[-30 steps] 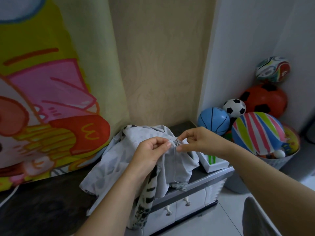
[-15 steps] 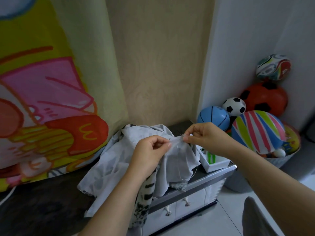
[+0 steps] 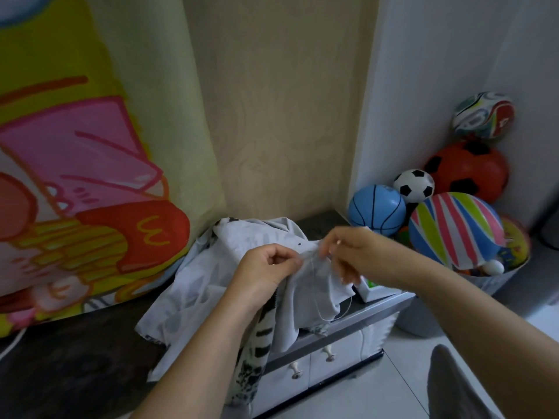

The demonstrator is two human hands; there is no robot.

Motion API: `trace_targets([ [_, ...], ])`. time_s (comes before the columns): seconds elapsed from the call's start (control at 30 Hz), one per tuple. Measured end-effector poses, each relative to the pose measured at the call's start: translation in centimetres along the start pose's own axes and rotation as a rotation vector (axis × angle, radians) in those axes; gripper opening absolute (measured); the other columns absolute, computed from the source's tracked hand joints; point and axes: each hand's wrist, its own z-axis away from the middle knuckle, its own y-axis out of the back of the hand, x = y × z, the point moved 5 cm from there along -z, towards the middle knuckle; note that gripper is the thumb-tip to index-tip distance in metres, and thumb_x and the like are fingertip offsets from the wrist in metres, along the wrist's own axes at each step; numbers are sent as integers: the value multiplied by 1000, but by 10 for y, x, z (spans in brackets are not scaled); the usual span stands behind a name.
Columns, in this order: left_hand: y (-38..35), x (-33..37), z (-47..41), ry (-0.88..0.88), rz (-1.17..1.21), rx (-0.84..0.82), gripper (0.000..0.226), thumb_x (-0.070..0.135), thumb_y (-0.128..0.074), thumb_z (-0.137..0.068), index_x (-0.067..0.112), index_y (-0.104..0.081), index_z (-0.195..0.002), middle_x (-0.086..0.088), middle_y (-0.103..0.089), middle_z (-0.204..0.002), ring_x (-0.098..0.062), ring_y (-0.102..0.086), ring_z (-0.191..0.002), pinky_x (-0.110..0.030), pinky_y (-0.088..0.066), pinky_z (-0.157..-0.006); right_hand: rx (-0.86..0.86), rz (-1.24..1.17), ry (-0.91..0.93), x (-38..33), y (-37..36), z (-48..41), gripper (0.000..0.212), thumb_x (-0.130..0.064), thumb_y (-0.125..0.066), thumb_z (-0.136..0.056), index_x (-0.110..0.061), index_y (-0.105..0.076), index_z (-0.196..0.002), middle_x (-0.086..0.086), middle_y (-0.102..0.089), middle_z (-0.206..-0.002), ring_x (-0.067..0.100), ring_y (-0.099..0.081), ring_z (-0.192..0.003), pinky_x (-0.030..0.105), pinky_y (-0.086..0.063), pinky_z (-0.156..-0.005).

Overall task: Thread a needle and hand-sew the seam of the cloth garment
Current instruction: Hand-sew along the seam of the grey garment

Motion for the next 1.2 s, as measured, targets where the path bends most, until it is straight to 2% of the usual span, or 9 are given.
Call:
trace_targets([
  [0.03, 0, 0, 0, 0, 9, -1, 12, 11, -73, -82, 19, -70, -74, 9, -68, -68, 0, -60, -65, -12, -46, -65, -94, 41, -31, 3, -8, 1, 23, -14, -35, -101, -12, -58, -97, -2, -62, -65, 6, -56, -52, 18, -46, -56],
  [0.1, 1, -2, 1, 4, 21, -3, 10, 12, -73, -82, 18, -70, -75, 8, -68, -69, -1, -60, -65, -12, -46, -64, -155, 84, -74, 8, -17, 2, 22, -15, -37, -101, -12, -59, -98, -3, -69, -69, 7, -61, -54, 16, -49, -60],
  [0.27, 3, -6, 2, 22, 3, 2, 7, 14, -73, -82, 18, -70, -79, 6, -69, -74, -1, -60, -68, -10, -44, -65, -122, 131, -79, 10, -20, -2, 21, -19, -39, -101, -18, -59, -94, -3, -73, -75, 8, -65, -59, 30, -55, -81],
  [0.43, 4, -8, 3, 49, -12, 8, 3, 17, -71, -84, 20, -72, -84, 7, -72, -81, -3, -64, -78, -13, -45, -70, -113, 165, -54, 5, -25, -4, 22, -23, -40, -100, -14, -60, -98, -3, -73, -76, 7, -64, -58, 33, -54, -84],
  [0.53, 3, -10, 6, 52, -14, 12, 6, 21, -72, -84, 26, -72, -81, 13, -72, -78, 2, -65, -77, -10, -45, -69, -102, 172, -47, 4, -26, -6, 21, -23, -41, -100, -17, -59, -93, -5, -72, -74, 6, -63, -56, 30, -54, -82],
  [0.63, 3, -12, 7, 28, -29, 19, 5, 26, -70, -85, 26, -72, -81, 14, -72, -78, -1, -65, -80, -13, -45, -72, -82, 177, -53, 5, -26, -7, 22, -21, -40, -100, -20, -59, -90, -7, -72, -71, 6, -63, -56, 25, -52, -74],
  [0.77, 4, -16, 6, 10, -18, 59, 6, 26, -69, -86, 25, -72, -81, 12, -71, -80, -6, -64, -82, -17, -45, -74, -84, 176, -48, 4, -27, -5, 21, -22, -41, -100, -23, -59, -89, -10, -70, -69, 6, -65, -58, 20, -51, -72],
  [0.9, 3, -17, 5, 6, 29, 74, 8, 20, -70, -85, 24, -72, -79, 12, -72, -77, -4, -64, -79, -18, -46, -73, -95, 183, -43, 2, -30, -5, 18, -26, -43, -100, -24, -59, -91, -11, -70, -69, 3, -64, -57, 15, -44, -64],
  [1.2, 2, -12, 10, 5, 19, 95, 8, 20, -70, -86, 25, -70, -80, 10, -72, -78, -4, -65, -78, -13, -47, -68, -92, 220, -41, -2, -32, -8, 20, -27, -43, -100, -28, -55, -84, -14, -67, -68, 4, -65, -59, 11, -44, -66],
])
